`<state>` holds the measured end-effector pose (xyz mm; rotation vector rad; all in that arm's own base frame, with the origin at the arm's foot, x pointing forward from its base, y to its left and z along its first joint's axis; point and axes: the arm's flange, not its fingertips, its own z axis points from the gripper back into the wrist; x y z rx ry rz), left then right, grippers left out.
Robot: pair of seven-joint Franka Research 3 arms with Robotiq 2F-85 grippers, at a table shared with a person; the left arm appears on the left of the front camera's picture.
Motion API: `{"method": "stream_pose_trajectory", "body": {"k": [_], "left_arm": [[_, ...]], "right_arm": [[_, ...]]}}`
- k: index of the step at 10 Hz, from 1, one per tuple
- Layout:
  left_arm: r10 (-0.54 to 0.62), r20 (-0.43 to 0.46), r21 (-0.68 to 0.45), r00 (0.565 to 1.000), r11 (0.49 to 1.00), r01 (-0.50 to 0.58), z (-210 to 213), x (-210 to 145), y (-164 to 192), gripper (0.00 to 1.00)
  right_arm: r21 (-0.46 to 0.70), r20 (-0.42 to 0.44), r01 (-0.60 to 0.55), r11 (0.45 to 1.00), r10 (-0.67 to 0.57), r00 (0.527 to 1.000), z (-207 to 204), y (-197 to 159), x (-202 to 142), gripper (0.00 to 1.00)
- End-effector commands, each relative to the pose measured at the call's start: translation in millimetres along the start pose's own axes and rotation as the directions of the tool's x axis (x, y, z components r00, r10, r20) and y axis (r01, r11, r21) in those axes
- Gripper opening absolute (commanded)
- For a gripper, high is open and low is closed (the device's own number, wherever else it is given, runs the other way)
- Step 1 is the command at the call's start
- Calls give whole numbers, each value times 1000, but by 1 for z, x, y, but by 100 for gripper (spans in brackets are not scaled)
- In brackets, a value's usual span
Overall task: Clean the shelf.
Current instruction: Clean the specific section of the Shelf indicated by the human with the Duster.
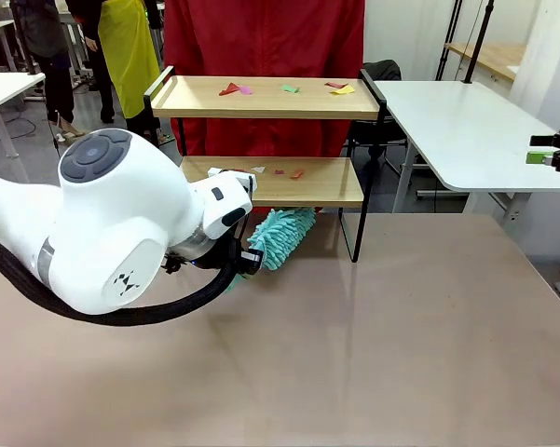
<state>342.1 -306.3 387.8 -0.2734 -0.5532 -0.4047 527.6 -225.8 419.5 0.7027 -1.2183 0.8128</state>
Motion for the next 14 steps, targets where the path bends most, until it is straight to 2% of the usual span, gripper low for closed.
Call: {"method": "stream_pose_trajectory", "body": {"k": [1,4,7,9,10,13,14], "left_arm": [[-101,-13,-104,995,990,99,73,-74,72,13],[-172,15,-258,985,951,170,87,-82,100,13],[-237,-42,-326,971,921,211,96,-84,121,13],[-310,23,-363,951,883,296,100,-81,124,13],[-230,-48,-336,972,920,201,72,11,121,13],[-262,-50,-337,964,913,230,76,9,129,13],[-342,-17,-390,940,868,309,80,16,125,13]], "right_arm": [[-1,0,-4,1000,4,1000,0,0,2,100],[-1,0,-4,1000,4,1000,0,0,2,100],[-1,0,-4,1000,4,1000,0,0,2,100],[-1,0,-4,1000,4,1000,0,0,2,100],[-1,0,-4,1000,4,1000,0,0,2,100],[-1,0,-4,1000,4,1000,0,0,2,100],[-1,0,-4,1000,4,1000,0,0,2,100]]}}
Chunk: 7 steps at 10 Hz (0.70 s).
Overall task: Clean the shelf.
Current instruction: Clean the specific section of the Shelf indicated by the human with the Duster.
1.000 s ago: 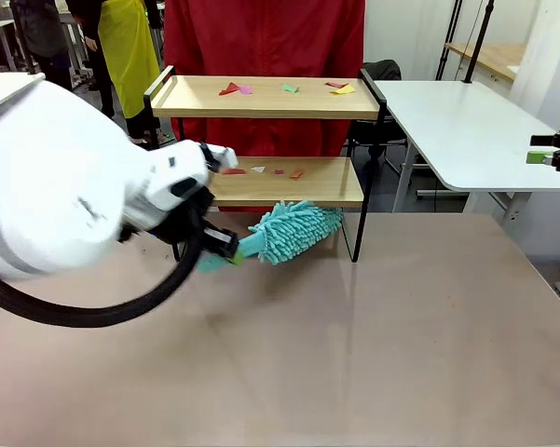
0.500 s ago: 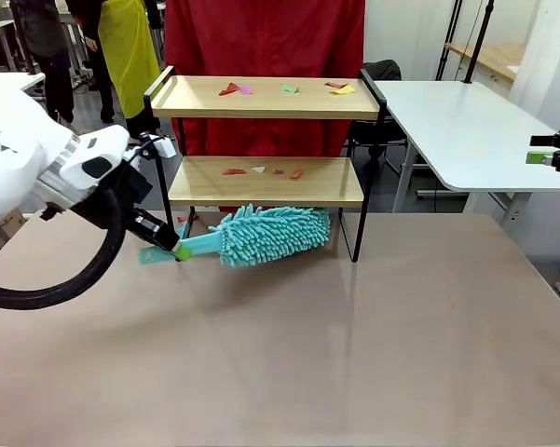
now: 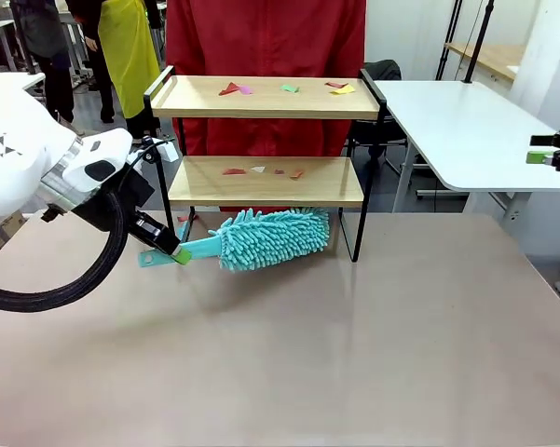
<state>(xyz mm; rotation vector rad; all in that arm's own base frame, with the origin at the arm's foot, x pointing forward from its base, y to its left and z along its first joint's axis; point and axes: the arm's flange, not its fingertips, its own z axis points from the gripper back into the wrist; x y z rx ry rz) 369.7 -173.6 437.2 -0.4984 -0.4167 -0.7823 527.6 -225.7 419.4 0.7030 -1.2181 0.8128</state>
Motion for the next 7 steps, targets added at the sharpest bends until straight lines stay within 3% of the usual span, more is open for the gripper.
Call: {"method": "stream_pose_trajectory", "body": {"k": [1,4,7], "left_arm": [[-131,9,-71,991,989,131,12,4,7,13],[-326,-44,-140,944,938,317,35,2,12,13],[-442,-201,-90,874,897,432,104,12,13,13]], "right_arm": [[-1,0,-4,1000,4,1000,0,0,2,100],[-1,0,-4,1000,4,1000,0,0,2,100],[-1,0,-4,1000,4,1000,0,0,2,100]]}}
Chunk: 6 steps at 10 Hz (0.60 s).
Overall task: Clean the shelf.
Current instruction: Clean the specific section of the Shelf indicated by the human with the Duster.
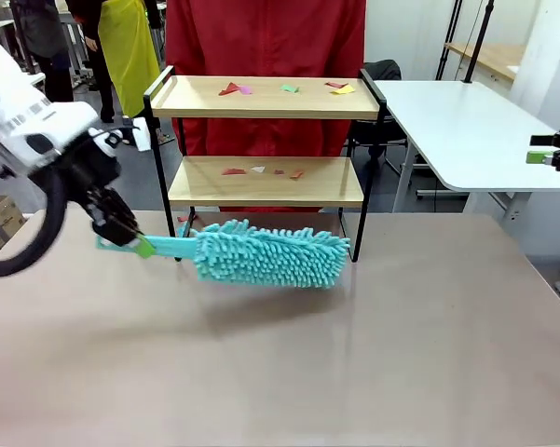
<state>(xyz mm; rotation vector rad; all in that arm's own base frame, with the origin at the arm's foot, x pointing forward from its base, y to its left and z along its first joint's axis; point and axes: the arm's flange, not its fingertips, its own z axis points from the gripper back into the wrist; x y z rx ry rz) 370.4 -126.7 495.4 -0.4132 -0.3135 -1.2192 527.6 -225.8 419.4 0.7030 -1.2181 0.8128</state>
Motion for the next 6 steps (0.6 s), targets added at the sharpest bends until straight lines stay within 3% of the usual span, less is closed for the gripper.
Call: {"method": "stream_pose_trajectory", "body": {"k": [1,2,6], "left_arm": [[-61,-152,82,987,994,74,58,1,-4,13],[-70,-251,89,965,991,95,85,0,-5,13],[-190,-443,15,876,976,219,174,5,-29,13]], "right_arm": [[-1,0,-4,1000,4,1000,0,0,2,100],[-1,0,-4,1000,4,1000,0,0,2,100],[-1,0,-4,1000,4,1000,0,0,2,100]]}}
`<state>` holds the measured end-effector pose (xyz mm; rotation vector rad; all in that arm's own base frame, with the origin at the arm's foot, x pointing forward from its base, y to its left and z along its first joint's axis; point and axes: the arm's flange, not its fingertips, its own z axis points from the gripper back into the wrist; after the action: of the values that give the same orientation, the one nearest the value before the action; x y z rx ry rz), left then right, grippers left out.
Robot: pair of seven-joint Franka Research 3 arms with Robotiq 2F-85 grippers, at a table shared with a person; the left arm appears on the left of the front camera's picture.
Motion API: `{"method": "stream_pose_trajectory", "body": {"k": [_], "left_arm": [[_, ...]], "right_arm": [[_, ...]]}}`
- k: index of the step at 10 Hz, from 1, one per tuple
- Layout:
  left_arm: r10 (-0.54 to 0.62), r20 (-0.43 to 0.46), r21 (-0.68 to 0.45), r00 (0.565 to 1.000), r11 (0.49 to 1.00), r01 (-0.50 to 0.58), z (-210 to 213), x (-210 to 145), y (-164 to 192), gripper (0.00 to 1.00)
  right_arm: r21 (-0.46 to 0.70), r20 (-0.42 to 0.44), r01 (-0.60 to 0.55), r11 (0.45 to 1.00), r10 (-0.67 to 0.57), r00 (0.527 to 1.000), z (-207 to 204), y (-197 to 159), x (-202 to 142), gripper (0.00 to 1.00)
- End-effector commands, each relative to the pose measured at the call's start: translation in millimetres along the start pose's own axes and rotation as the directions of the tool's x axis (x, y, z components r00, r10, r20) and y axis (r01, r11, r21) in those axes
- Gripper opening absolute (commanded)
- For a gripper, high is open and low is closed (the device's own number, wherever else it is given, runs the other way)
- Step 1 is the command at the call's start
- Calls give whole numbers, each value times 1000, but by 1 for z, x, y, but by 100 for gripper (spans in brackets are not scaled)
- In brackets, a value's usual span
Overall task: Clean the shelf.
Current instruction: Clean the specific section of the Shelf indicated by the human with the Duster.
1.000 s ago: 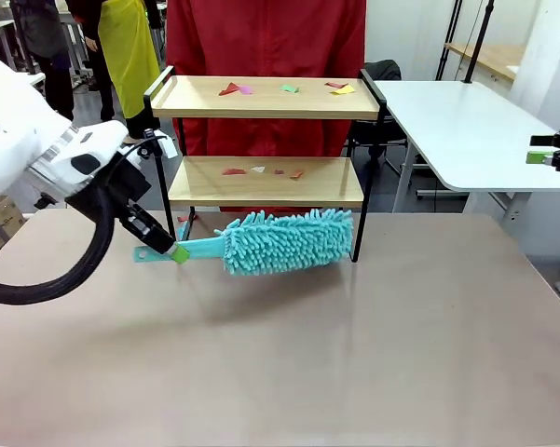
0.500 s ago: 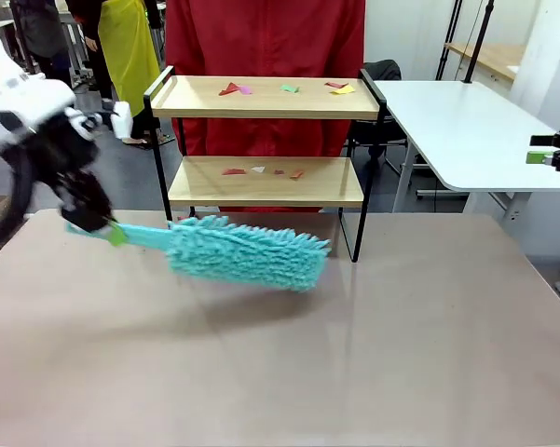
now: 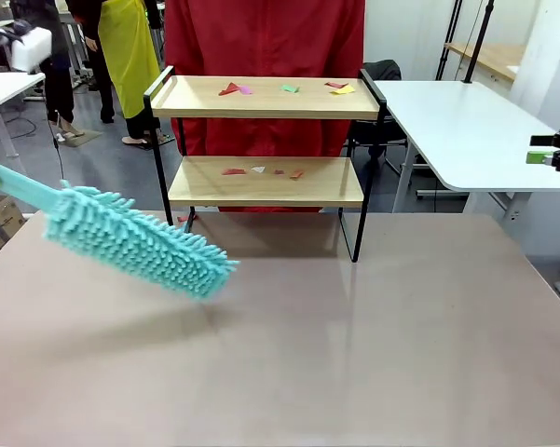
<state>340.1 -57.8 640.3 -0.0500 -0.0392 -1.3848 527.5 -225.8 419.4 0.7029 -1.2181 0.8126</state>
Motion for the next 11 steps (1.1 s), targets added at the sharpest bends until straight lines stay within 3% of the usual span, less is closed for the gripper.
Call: {"method": "stream_pose_trajectory", "body": {"k": [1,11], "left_arm": [[-97,-58,-35,994,995,95,26,2,0,13],[-64,-49,-35,997,997,63,26,3,-9,13]], "right_arm": [[-1,0,-4,1000,4,1000,0,0,2,100],[-1,0,-4,1000,4,1000,0,0,2,100]]}}
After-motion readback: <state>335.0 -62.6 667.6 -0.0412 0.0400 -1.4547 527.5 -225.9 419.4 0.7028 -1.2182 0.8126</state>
